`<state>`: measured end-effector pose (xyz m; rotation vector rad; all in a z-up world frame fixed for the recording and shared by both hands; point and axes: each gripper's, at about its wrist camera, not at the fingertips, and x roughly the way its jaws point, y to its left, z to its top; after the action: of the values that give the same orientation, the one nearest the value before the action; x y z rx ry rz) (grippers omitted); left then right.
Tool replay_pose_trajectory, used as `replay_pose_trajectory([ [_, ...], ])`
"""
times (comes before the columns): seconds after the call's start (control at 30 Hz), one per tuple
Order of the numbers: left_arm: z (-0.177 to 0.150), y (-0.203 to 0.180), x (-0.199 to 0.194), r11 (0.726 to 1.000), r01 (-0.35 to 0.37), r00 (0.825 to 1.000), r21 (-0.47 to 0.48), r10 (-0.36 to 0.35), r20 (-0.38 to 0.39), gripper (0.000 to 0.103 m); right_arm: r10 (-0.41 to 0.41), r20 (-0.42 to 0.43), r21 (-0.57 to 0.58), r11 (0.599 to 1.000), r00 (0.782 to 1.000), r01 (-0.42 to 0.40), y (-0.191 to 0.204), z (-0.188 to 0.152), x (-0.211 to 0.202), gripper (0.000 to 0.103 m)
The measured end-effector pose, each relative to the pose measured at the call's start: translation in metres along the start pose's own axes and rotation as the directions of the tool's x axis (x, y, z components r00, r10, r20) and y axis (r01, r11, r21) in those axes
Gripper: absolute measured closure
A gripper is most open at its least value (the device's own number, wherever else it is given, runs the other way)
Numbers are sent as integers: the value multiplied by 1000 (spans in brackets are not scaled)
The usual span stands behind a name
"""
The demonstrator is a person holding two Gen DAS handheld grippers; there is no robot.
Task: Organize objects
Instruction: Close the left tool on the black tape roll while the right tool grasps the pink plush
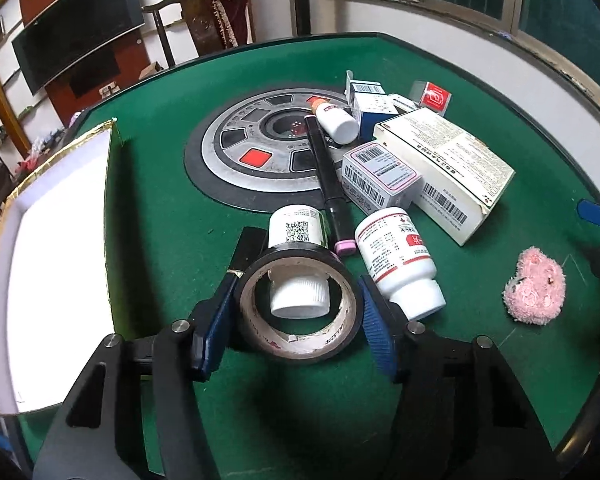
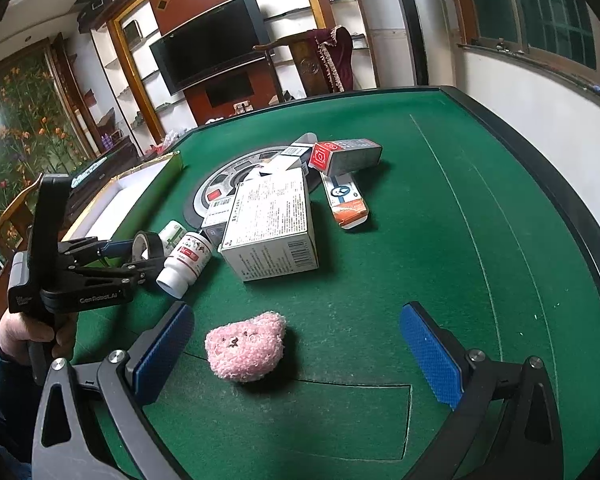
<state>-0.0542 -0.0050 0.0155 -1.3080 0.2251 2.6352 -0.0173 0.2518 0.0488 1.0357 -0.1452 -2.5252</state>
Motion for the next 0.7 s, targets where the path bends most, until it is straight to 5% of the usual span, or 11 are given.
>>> replay_pose_trajectory([
  [0.4, 0, 22, -10, 996, 33, 999, -87, -30, 40, 44, 0, -15, -26, 1000, 1000, -1, 4, 0, 1, 0],
  [0.7, -1, 25, -17, 993, 62, 996, -97, -55, 68, 44, -1, -132, -156, 988, 991, -20, 30, -4, 23, 0],
])
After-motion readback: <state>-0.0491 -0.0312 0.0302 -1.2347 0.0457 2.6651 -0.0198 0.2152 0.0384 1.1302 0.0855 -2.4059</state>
